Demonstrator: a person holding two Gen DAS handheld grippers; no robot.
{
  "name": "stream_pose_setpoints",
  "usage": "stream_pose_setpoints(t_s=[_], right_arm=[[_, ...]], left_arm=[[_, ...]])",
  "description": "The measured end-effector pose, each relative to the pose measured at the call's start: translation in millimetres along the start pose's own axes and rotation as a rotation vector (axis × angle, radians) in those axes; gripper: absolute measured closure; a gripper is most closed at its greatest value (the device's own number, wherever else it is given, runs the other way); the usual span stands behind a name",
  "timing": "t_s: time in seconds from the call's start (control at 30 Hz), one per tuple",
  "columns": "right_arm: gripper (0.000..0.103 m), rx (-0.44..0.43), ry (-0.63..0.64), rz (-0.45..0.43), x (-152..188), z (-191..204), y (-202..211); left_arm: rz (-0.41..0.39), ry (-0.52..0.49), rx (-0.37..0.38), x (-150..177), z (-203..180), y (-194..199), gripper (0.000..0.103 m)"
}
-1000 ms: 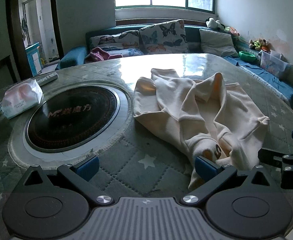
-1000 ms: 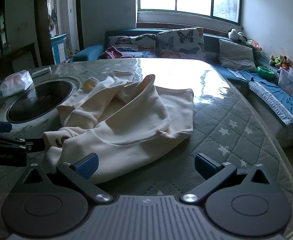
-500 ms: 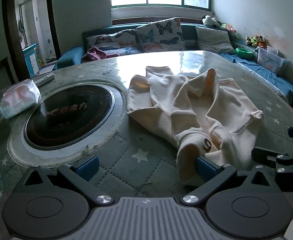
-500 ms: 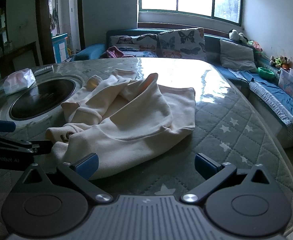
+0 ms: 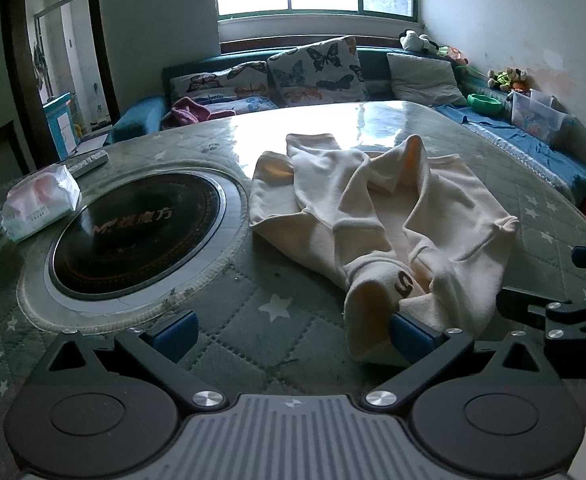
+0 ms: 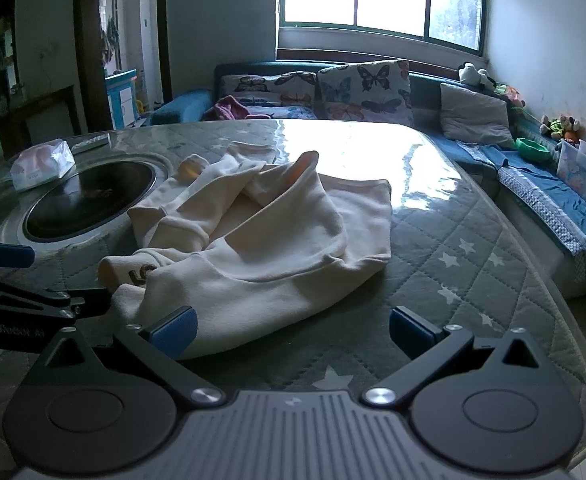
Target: Fold clothes
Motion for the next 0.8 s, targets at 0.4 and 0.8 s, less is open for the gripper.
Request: stream_pose_setpoints(t_s=[0.4, 0.8], right_arm=[[0.000, -0.004, 0.008, -0.004, -4.3, 0.3, -1.3], [0.000, -0.022, 0.031, -0.015, -32.6, -4.7, -22.7]], left_arm=[[-0.010, -0.011, 0.004, -4.2, 0.3, 0.0, 0.000], [-0.053, -0.008, 0.011, -33.6, 14.7, -11.4, 0.001]])
Point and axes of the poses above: each gripper's, at about its wrist camera, not at the fingertips, and y roughly against the way its jaws point, z to its left, x to its underside, the point moved 4 cm from there along -y, roughly the way its jaws point, and after that the axes turned 7 degrees about -y, right-handed, at the moved point
